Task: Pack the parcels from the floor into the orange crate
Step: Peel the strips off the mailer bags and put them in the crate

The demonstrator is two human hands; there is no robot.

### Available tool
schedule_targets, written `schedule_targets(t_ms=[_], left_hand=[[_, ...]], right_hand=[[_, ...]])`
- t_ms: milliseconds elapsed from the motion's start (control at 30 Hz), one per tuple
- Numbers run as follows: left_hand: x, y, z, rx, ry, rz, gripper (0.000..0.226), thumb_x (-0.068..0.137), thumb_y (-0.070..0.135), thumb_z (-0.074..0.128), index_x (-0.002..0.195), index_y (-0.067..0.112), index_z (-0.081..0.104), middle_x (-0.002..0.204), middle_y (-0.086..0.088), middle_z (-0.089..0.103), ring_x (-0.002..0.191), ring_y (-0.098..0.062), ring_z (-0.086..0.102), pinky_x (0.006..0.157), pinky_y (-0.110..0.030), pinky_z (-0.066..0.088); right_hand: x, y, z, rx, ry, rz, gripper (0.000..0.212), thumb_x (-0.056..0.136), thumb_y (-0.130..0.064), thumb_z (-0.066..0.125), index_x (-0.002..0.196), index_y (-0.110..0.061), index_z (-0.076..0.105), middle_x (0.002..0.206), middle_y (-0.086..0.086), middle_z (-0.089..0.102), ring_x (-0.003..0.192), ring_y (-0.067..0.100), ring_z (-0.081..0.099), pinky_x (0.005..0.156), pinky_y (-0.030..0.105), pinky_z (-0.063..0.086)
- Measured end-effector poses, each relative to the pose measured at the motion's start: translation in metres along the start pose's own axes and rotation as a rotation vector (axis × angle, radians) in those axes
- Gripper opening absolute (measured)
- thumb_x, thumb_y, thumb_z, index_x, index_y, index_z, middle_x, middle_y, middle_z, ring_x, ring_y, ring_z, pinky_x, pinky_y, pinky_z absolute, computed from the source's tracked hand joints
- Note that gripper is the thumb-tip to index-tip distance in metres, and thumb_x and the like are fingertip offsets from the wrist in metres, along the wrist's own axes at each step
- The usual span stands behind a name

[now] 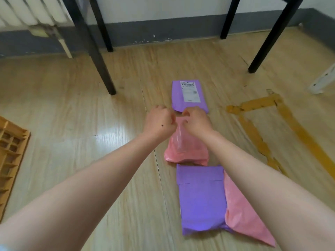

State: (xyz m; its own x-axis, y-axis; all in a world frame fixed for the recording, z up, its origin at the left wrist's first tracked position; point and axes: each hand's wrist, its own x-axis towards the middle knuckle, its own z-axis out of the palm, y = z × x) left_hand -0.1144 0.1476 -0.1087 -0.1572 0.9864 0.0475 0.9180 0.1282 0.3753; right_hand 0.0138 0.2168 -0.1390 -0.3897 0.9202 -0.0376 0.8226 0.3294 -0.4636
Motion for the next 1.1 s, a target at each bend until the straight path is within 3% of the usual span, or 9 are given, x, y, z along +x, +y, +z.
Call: schedule_targets(t_ms=[233,400,500,633,733,833,933,1000,1100], left_hand=[[0.036,0.014,0.064,-0.241,-0.128,-0.098,0.045,0.080,0.011,0.054,0.125,0.011,0.058,0.130,-0.012,0.051,0.123,-0.028,0.046,0.098,-0.035,0.040],[0.059,0.017,0.087,-0.542,-0.212,-0.300,0.052,0.092,0.006,0.048,0.142,0.010,0.039,0.147,-0.012,0.027,0.131,-0.026,0.038,0.107,-0.027,0.030],[0.070,0.015,0.094,-0.591,-0.195,-0.382,0.052,0.094,0.008,0.044,0.145,0.013,0.035,0.155,-0.007,0.014,0.138,-0.019,0.030,0.104,-0.019,0.022],[0.085,0.014,0.098,-0.694,-0.171,-0.486,0.049,0.094,0.011,0.048,0.142,0.011,0.040,0.150,-0.009,0.029,0.137,-0.022,0.034,0.110,-0.021,0.023],[0.091,0.010,0.103,-0.841,-0.169,-0.564,0.052,0.091,0.013,0.056,0.141,0.010,0.042,0.148,-0.006,0.037,0.133,-0.019,0.039,0.104,-0.019,0.028],[0.089,0.006,0.111,-0.916,-0.162,-0.613,0.041,0.089,0.014,0.059,0.129,0.012,0.054,0.132,-0.004,0.051,0.120,-0.019,0.048,0.093,-0.022,0.035],[0.089,0.003,0.111,-0.947,-0.123,-0.646,0.013,0.086,0.016,0.057,0.096,0.012,0.065,0.091,-0.006,0.056,0.091,-0.019,0.049,0.074,-0.027,0.038],[0.090,-0.001,0.108,-1.000,-0.067,-0.733,0.014,0.085,0.018,0.058,0.089,0.007,0.067,0.075,-0.005,0.054,0.082,-0.020,0.048,0.065,-0.026,0.037],[0.090,-0.001,0.103,-1.094,0.030,-0.842,0.013,0.082,0.020,0.065,0.072,0.012,0.064,0.059,-0.001,0.062,0.066,-0.021,0.056,0.062,-0.025,0.043]], right_hand=[[0.012,0.063,0.017,0.118,0.001,0.049,0.047,0.081,-0.002,0.055,0.128,0.000,0.053,0.130,0.021,0.051,0.126,0.031,0.043,0.103,0.026,0.026],[0.034,0.094,0.029,0.328,0.007,0.257,0.056,0.087,-0.009,0.053,0.141,-0.005,0.037,0.142,0.017,0.043,0.133,0.030,0.040,0.107,0.031,0.030],[0.042,0.107,0.033,0.439,0.069,0.273,0.052,0.085,-0.003,0.052,0.136,-0.008,0.045,0.130,0.014,0.056,0.118,0.027,0.053,0.090,0.023,0.038],[0.049,0.115,0.035,0.610,0.114,0.318,0.053,0.082,0.007,0.044,0.133,-0.004,0.048,0.107,0.000,0.054,0.100,0.014,0.050,0.081,0.014,0.035],[0.057,0.118,0.037,0.764,0.102,0.376,0.049,0.080,0.010,0.041,0.128,-0.001,0.051,0.092,-0.014,0.053,0.091,0.017,0.054,0.083,0.033,0.043],[0.061,0.122,0.040,0.838,0.124,0.434,0.041,0.082,0.007,0.046,0.121,-0.004,0.055,0.085,-0.014,0.055,0.080,0.015,0.055,0.082,0.037,0.045],[0.065,0.129,0.044,0.858,0.165,0.491,0.033,0.088,-0.007,0.058,0.121,-0.004,0.057,0.094,0.002,0.057,0.084,0.019,0.053,0.088,0.040,0.048],[0.065,0.129,0.043,0.894,0.149,0.539,0.029,0.087,-0.015,0.063,0.116,-0.008,0.059,0.092,0.004,0.058,0.075,0.017,0.056,0.075,0.036,0.052],[0.063,0.125,0.038,0.995,0.077,0.608,0.009,0.088,-0.017,0.065,0.083,-0.014,0.059,0.069,0.001,0.055,0.051,0.010,0.048,0.053,0.026,0.049]])
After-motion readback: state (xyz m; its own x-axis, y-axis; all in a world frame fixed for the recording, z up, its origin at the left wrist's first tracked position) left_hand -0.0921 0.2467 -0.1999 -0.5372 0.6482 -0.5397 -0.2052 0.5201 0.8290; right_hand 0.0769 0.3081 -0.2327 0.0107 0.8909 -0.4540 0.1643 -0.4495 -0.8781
